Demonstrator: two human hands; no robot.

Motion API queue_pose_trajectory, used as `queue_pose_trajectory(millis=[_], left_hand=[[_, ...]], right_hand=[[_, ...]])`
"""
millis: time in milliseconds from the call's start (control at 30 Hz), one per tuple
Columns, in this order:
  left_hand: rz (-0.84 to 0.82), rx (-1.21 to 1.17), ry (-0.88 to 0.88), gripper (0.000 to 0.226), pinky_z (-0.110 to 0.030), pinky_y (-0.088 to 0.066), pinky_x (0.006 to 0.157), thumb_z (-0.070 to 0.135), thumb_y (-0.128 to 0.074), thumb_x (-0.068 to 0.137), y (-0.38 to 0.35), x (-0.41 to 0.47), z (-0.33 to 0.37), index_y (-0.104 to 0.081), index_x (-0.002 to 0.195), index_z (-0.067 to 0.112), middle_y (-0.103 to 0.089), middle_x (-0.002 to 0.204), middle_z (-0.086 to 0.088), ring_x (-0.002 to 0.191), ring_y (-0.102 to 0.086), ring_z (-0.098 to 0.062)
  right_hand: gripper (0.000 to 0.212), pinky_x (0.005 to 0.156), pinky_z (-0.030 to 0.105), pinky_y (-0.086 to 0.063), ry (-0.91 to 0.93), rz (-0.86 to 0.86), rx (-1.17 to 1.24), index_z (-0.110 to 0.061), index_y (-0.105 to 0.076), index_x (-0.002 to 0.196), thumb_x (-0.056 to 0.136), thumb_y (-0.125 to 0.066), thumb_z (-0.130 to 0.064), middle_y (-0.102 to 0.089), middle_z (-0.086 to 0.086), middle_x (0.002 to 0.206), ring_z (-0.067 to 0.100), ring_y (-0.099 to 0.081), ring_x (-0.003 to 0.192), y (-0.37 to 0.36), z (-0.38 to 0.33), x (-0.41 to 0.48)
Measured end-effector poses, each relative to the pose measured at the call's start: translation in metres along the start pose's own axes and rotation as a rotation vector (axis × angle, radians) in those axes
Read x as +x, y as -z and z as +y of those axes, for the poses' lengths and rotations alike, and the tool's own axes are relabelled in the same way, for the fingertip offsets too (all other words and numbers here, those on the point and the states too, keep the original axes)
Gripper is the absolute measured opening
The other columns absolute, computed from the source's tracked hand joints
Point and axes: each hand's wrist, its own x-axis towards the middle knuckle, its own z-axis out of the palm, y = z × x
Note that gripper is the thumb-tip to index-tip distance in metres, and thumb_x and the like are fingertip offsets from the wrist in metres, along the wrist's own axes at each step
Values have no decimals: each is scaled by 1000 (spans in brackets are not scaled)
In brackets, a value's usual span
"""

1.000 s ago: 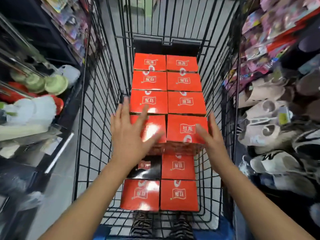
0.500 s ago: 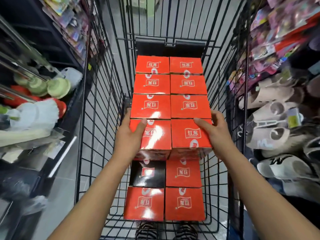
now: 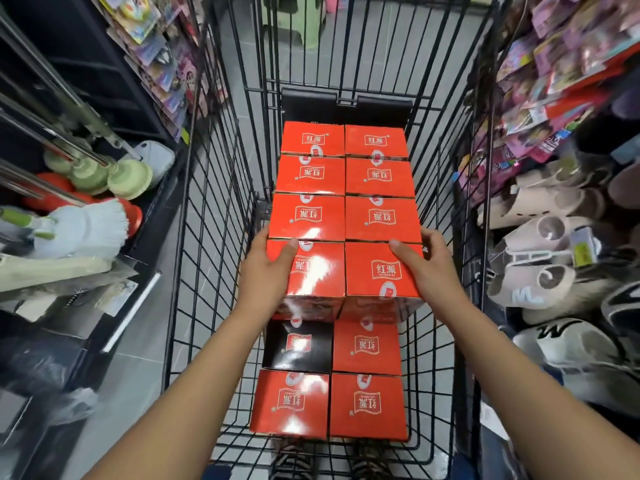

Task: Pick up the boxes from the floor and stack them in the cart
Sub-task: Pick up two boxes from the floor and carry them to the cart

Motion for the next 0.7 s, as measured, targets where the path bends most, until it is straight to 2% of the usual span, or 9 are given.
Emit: queue_pose_trajectory(millis=[67, 100, 167, 267, 300, 400, 500, 600, 700], left_hand=[[1, 18, 3, 59, -38, -44, 102, 57, -50, 90, 5, -6, 10, -43, 140, 26, -60, 127, 5, 115, -59, -19], [27, 23, -2, 60, -33, -37, 106, 56, -48, 92, 8, -11, 15, -41, 142, 24, -55, 134, 4, 122, -54, -19], [87, 40, 1, 59, -20, -28, 100, 47, -48, 96, 18, -24, 29, -36, 146, 17, -47, 142, 3, 129, -45, -16], [128, 126, -48, 50, -15, -28, 87, 37, -46, 99, 36, -56, 48, -40, 144, 15, -50, 134, 6, 120, -48, -14], [141, 164, -59, 50, -16, -29, 87, 37, -45, 100, 43, -69, 51, -40, 144, 15, -52, 135, 1, 121, -49, -16], [198, 356, -80, 49, -29, -36, 93, 37, -44, 100, 64, -116, 57, -40, 143, 14, -54, 136, -12, 122, -51, -28], [258, 605, -88, 49, -38, -39, 94, 38, -41, 99, 87, -163, 55, -41, 141, 12, -54, 134, -15, 120, -50, -33], [303, 816, -40, 60, -46, -46, 91, 47, -29, 90, 112, -210, 46, -46, 134, 10, -57, 125, -17, 113, -52, -36], [397, 920, 45, 51, -45, -45, 91, 39, -41, 89, 141, -262, 30, -50, 129, 9, -58, 122, -15, 112, -52, -35]], right_hand=[[57, 83, 33, -53, 42, 9, -154, -17, -43, 136, 88, -67, -35, -57, -9, 111, 12, -62, 98, 1, -11, -7], [58, 86, 34, -50, 64, 27, -210, -17, -41, 138, 88, -66, -36, -53, -12, 109, 13, -59, 103, 2, -18, -11], [62, 94, 33, -43, 107, 72, -289, -16, -39, 141, 89, -64, -39, -49, -10, 116, 14, -49, 114, 3, -32, -21], [69, 109, 44, -36, 191, 94, -422, -15, -41, 141, 87, -61, -52, -48, 3, 137, 22, -41, 130, 1, -54, -45], [70, 110, 45, -35, 224, 69, -461, -14, -41, 141, 86, -60, -54, -48, 5, 140, 24, -40, 132, -2, -60, -55], [64, 110, 38, -30, 318, -67, -590, -10, -39, 142, 91, -60, -43, -44, 10, 142, 27, -35, 134, -14, -82, -94], [60, 110, 40, -29, 452, -222, -746, -6, -42, 139, 92, -60, -39, -49, 17, 135, 32, -37, 129, -34, -97, -131], [55, 106, 42, -27, 653, -371, -959, -3, -48, 132, 92, -57, -41, -52, 20, 128, 35, -41, 123, -57, -106, -170], [59, 100, 45, -32, 849, -479, -1120, -3, -53, 125, 90, -46, -51, -56, 19, 120, 37, -45, 115, -82, -111, -214]])
